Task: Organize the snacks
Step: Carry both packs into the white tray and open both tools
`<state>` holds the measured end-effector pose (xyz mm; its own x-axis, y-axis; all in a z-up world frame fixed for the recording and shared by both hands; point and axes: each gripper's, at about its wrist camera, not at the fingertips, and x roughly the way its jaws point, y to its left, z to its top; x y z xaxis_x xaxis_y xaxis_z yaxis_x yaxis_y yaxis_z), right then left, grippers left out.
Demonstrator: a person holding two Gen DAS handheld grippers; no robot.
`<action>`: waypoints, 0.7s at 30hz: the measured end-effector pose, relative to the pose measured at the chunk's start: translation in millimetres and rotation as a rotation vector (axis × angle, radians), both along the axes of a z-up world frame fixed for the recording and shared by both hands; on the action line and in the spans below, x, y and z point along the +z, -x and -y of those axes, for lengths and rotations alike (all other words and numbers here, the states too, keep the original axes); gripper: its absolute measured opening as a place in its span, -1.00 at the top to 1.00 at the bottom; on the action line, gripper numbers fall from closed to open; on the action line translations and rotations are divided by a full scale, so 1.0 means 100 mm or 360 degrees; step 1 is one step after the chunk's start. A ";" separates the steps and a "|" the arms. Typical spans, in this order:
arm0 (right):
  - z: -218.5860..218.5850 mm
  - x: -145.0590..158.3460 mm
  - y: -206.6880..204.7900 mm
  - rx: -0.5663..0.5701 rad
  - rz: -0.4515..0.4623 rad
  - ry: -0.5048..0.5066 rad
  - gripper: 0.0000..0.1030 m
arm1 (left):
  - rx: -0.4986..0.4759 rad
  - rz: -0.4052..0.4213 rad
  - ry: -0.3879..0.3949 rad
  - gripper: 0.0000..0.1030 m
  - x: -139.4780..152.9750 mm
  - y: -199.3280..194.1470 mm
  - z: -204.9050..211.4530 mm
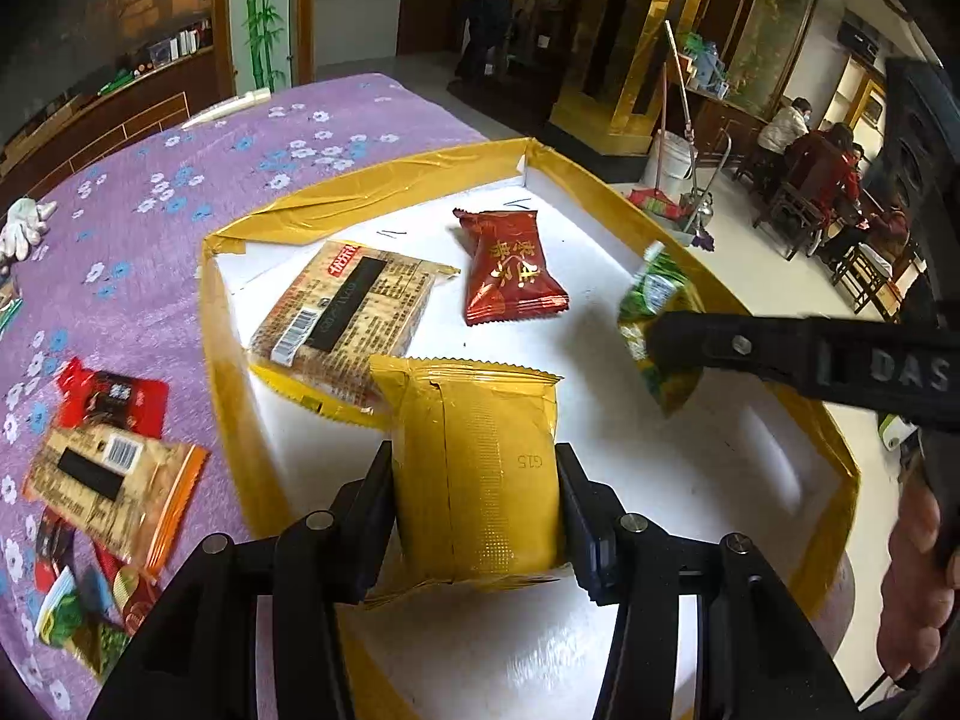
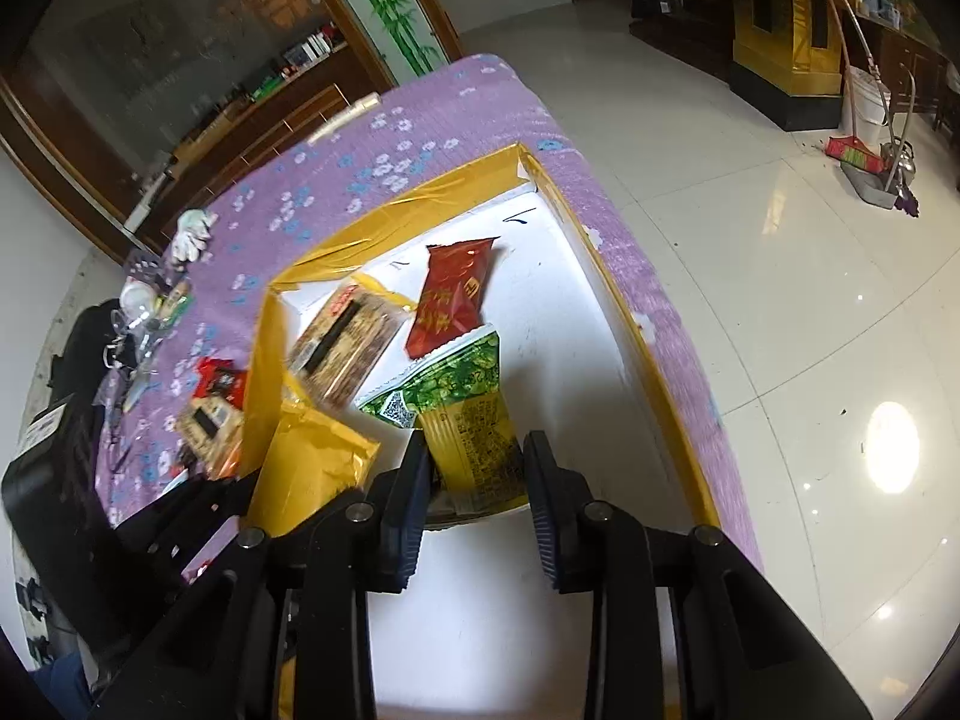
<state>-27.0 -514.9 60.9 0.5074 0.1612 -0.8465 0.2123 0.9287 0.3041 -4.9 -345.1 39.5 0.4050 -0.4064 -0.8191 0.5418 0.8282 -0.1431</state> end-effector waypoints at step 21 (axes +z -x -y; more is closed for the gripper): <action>0.09 -0.11 -0.36 -0.0061 -0.0055 0.0075 0.34 | 0.0001 -0.0015 -0.0055 -0.32 -0.06 -0.13 0.05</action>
